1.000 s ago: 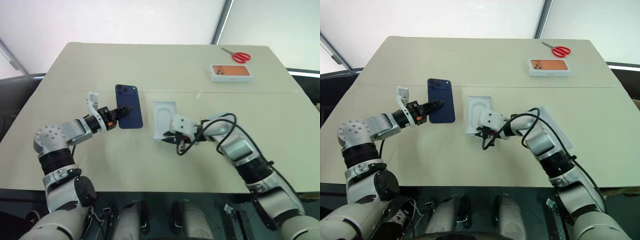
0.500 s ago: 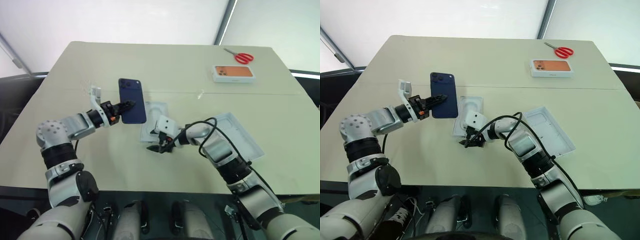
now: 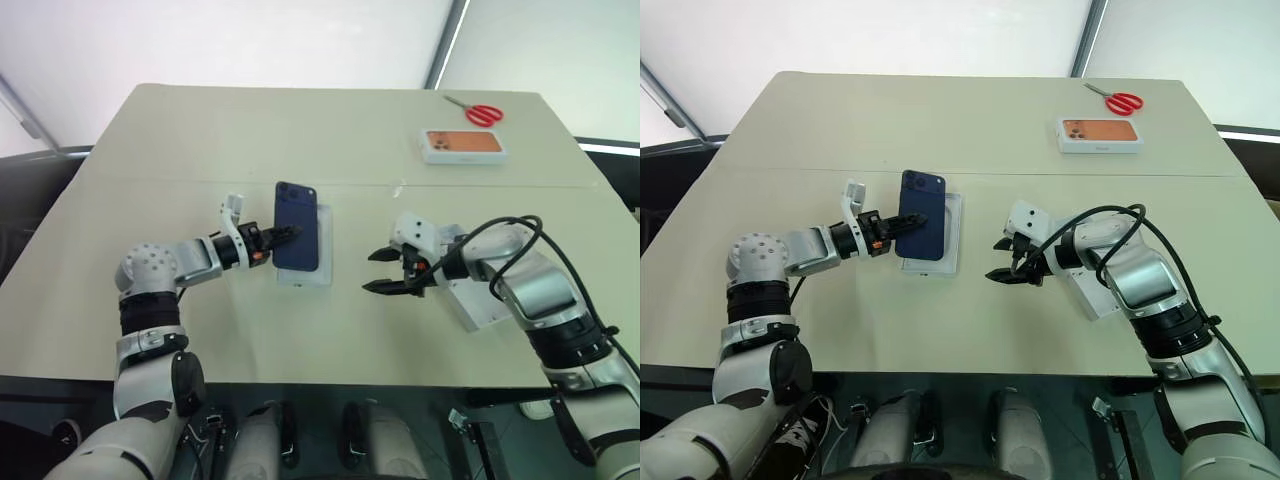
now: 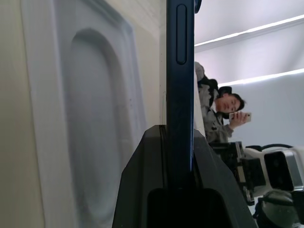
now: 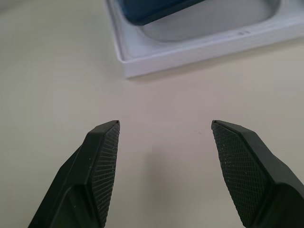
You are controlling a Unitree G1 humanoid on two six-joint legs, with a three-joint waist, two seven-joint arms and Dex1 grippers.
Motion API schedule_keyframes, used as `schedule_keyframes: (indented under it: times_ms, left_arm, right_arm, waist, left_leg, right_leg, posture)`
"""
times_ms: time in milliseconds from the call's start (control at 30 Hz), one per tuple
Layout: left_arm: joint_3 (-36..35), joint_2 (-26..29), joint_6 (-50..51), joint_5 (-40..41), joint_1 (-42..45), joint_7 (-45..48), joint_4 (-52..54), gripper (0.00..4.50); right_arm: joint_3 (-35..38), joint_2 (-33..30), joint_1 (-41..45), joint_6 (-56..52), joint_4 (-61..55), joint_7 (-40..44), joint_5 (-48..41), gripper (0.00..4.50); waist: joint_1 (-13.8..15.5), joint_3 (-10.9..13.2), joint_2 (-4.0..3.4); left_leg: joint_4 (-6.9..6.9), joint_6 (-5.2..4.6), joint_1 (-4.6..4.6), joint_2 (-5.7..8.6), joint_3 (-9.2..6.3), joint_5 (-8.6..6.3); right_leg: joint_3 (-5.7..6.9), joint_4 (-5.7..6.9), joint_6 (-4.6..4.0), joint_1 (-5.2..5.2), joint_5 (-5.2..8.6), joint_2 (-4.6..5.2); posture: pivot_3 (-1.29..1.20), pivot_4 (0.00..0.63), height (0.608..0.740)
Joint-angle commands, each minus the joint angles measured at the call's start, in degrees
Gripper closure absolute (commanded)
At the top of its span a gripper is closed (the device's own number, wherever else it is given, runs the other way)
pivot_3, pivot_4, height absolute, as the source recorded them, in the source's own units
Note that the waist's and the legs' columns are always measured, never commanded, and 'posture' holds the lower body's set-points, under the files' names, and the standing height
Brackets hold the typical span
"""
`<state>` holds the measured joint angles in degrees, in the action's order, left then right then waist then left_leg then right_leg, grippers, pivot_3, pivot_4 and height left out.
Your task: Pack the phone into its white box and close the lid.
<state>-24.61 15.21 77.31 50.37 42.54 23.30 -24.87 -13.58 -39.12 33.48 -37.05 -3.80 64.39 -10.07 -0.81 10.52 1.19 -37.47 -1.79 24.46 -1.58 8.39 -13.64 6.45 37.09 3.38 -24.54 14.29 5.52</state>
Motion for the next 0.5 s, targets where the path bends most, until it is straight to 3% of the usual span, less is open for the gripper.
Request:
schedule_keyframes:
  times_ms: [33, 200, 233, 467, 500]
  left_arm:
    - [1.22, 0.69, -1.57, -0.02, 2.02, 3.24, -0.49, 4.50]
    - [2.44, 1.00, -3.20, -1.95, 3.80, 5.01, -4.12, 4.50]
    - [2.45, 0.97, -3.37, -2.30, 4.27, 4.97, -4.89, 3.49]
    - [5.53, 1.23, -0.43, -2.50, 3.57, 6.94, -1.08, 0.21]
    - [5.11, 1.22, 0.04, -2.19, 3.55, 6.88, -0.82, 0.21]
  right_arm:
    - [0.96, 1.32, 1.14, 1.51, 0.02, -2.50, 0.16, 1.30]
    - [0.33, 2.77, 1.99, 2.39, 1.35, -4.23, 0.65, 1.30]
    - [0.13, 2.92, 2.18, 2.45, 1.38, -4.21, 0.57, 1.25]
    - [-0.70, 5.00, 3.78, 4.04, 3.25, -5.68, 1.27, 1.25]
    - [-0.74, 5.25, 3.91, 4.18, 3.49, -5.91, 1.25, 1.25]
  waist:
    - [0.10, 0.01, 0.01]
    - [0.22, 0.01, 0.01]
    - [0.22, 0.01, 0.01]
    - [0.06, 0.00, 0.01]
    - [0.07, 0.00, 0.01]
  left_leg:
    - [-0.02, 0.00, 0.01, 0.01, 0.00, 0.00]
    - [-0.09, -0.03, 0.04, 0.03, 0.00, -0.02]
    - [-0.11, -0.04, 0.04, 0.03, 0.00, -0.03]
    - [-0.13, -0.05, 0.04, 0.02, 0.00, -0.03]
    - [-0.13, -0.05, 0.04, 0.03, 0.00, -0.03]
  right_leg:
    - [0.00, 0.00, 0.00, 0.00, 0.00, 0.02]
    - [0.02, 0.01, 0.00, 0.02, 0.00, 0.05]
    - [0.03, 0.01, 0.00, 0.03, 0.00, 0.06]
    - [0.03, 0.03, 0.01, 0.04, 0.00, 0.05]
    - [0.03, 0.03, 0.01, 0.04, 0.00, 0.05]
  posture:
    - [0.00, 0.150, 0.738]
    - [0.00, 0.150, 0.738]
    - [0.00, 0.150, 0.738]
    - [0.00, 0.150, 0.738]
    - [0.00, 0.150, 0.738]
